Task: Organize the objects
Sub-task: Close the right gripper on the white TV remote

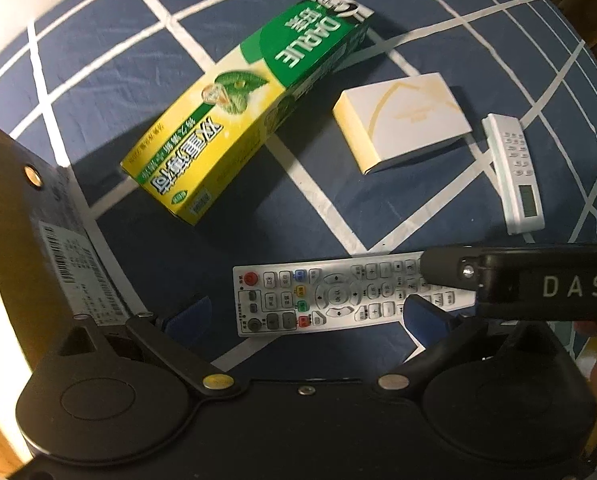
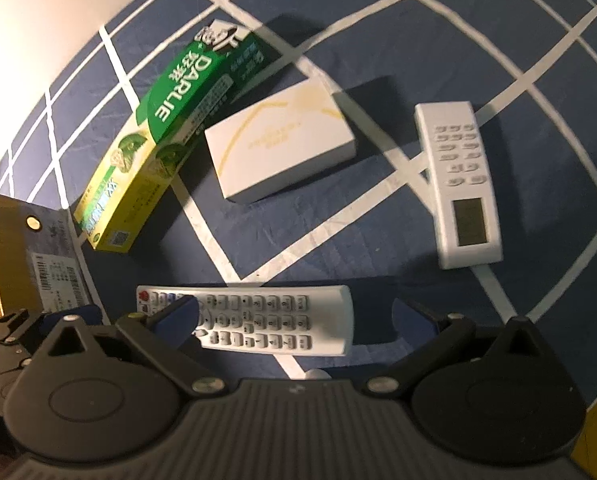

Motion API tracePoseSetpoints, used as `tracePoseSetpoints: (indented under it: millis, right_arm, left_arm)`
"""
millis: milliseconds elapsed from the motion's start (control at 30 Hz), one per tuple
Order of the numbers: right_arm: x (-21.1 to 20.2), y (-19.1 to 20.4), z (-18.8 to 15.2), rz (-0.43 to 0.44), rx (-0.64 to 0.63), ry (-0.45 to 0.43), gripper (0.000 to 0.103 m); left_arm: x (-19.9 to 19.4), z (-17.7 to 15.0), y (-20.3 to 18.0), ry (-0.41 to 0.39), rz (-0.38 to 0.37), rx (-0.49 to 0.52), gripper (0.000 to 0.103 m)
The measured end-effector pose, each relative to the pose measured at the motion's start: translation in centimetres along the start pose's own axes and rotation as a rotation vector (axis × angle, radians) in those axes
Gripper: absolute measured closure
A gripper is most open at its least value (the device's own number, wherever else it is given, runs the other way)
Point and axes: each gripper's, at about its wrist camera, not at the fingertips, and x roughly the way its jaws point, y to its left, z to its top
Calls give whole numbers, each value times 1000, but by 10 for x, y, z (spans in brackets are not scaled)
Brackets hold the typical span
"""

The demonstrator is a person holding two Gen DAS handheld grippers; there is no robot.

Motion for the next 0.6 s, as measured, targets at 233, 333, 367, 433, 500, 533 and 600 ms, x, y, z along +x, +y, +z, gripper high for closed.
tracePoseSetpoints:
  millis: [233,333,367,433,500,533,600]
  right_arm:
    - [22,8,7,-6,-22,62,2]
    - [28,9,7,-12,-22,76,2]
    - [30,10,7,-15,-23,81,2]
    - [33,10,7,-19,-24,88,2]
    - [34,10,6,-22,-22,92,2]
    - [35,11,6,-22,-21,93,2]
    - [37,12,5,-20,-24,98,3]
  left_arm:
    - [18,0,11,43,-43,-33,0]
    - [24,0,14,55,-62,-38,0]
    - [25,0,14,59,-68,-37,0]
    - [28,0,15,65,-82,-34,0]
    - [31,0,14,69,-92,-32,0]
    - [32,0,14,73,-98,-32,0]
    - [35,-1,14,81,-105,-30,0]
